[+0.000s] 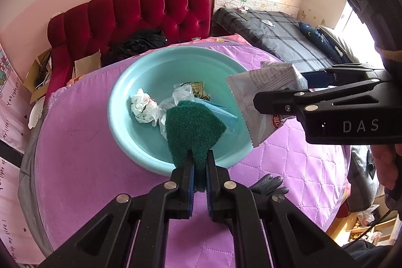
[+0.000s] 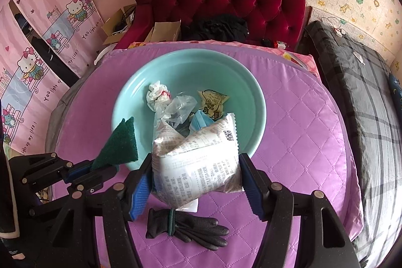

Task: Organize soft objects
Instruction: 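Open both tools to drop the packet and green pad into the basin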

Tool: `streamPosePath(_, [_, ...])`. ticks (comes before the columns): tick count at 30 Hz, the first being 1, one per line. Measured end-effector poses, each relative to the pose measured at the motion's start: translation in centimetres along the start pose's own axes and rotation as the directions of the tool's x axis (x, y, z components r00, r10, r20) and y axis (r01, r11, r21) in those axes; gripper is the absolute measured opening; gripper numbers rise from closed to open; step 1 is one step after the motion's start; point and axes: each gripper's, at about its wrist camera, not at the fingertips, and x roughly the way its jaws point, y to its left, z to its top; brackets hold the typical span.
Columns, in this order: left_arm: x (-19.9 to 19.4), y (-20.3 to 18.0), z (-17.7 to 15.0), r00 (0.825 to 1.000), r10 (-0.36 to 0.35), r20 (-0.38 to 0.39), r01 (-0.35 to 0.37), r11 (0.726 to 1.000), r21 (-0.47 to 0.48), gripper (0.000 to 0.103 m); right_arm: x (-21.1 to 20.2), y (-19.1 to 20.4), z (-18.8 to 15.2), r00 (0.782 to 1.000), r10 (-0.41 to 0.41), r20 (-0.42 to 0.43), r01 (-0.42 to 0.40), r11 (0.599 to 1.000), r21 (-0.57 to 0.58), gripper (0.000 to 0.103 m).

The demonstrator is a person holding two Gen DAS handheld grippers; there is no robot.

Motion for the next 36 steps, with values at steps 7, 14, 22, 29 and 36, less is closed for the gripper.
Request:
streamPosePath(7, [2.2,1.5,2.1,1.0,0.008,-0.011,-0.009,1.0,-0.016,0.008,2.6,-0.5,2.7,1.0,0.0,-0.004,0.001,1.0,0.005,0.069])
streamPosePath(14, [4.5,3.2,3.9,0.999,0.019,-0.028,-0.02,0.999,-0.034,0.008,5.5,-1.2,4.9,1.0,0.002,-0.017,-0.002,1.0,0.019,0.07])
streamPosePath(22, [7.4,4.5,5.6,0.998,0.026,-0.051,-0.028,0.998,-0.048,0.008,8.3,-2.0,6.8,1.0,0.0,-0.027,0.001,0.999,0.049,0.07])
streamPosePath(29, [9.8,5.6,7.1,0.997,0.054,-0.057,-0.057,0.997,-0.047,0.008,10.1,-2.2,8.1,1.0,-0.009,-0.028,0.011,0.998,0.058,0.07])
streamPosePath(36, [11.4,6.0,8.0,0.996,0.061,-0.061,-0.064,0.997,-0.05,0.008,11.4,-2.7,9.2,0.999,-0.015,-0.029,0.017,0.998,0.069,0.071])
